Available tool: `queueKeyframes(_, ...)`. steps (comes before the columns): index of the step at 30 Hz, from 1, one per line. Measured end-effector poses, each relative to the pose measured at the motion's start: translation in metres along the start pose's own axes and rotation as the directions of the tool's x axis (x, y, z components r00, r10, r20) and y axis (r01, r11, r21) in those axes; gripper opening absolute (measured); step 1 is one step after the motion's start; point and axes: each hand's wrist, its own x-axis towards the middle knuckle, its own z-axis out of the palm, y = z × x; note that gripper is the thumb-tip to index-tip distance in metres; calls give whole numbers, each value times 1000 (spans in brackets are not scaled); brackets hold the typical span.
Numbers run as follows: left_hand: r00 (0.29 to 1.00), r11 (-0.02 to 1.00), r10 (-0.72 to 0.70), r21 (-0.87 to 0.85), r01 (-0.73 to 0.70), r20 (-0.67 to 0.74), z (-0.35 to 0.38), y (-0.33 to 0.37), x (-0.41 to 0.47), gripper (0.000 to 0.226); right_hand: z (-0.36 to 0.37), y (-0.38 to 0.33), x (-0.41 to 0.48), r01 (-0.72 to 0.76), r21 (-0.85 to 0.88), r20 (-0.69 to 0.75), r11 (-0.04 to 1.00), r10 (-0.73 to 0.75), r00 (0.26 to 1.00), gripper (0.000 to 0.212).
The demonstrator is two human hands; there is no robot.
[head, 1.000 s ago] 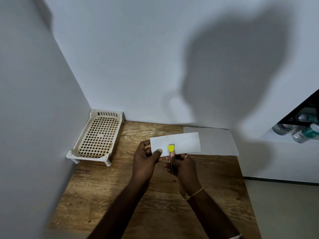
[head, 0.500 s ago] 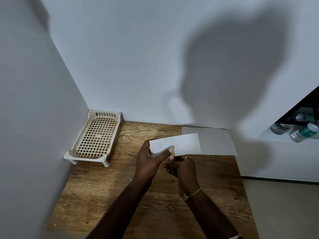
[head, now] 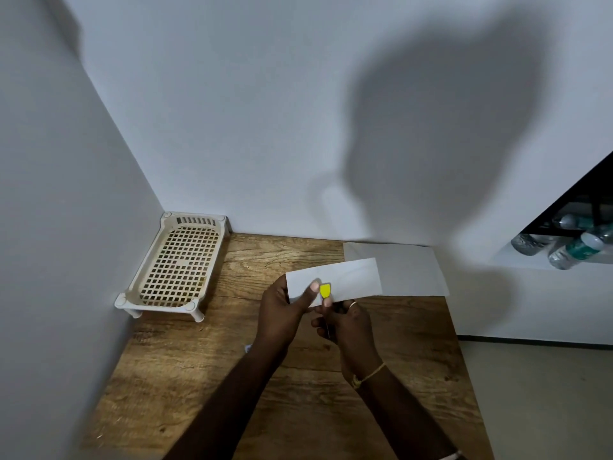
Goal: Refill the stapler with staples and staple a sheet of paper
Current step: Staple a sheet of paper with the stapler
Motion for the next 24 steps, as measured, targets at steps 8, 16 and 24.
queueKeyframes(8,997,997,-55,54,58,-58,-4,1,5,20,-8,6,-5,11,33,151,999,-16,988,45)
queueKeyframes(16,993,999,-48,10,50,-103,0,-1,5,20,-13,17,-4,106,-84,98,991,-97,990,28)
queueKeyframes(24,988,998,-61,12,64,-141,-7,-9,7,23,-28,34,2,218,-238,76,947,-205,976,24)
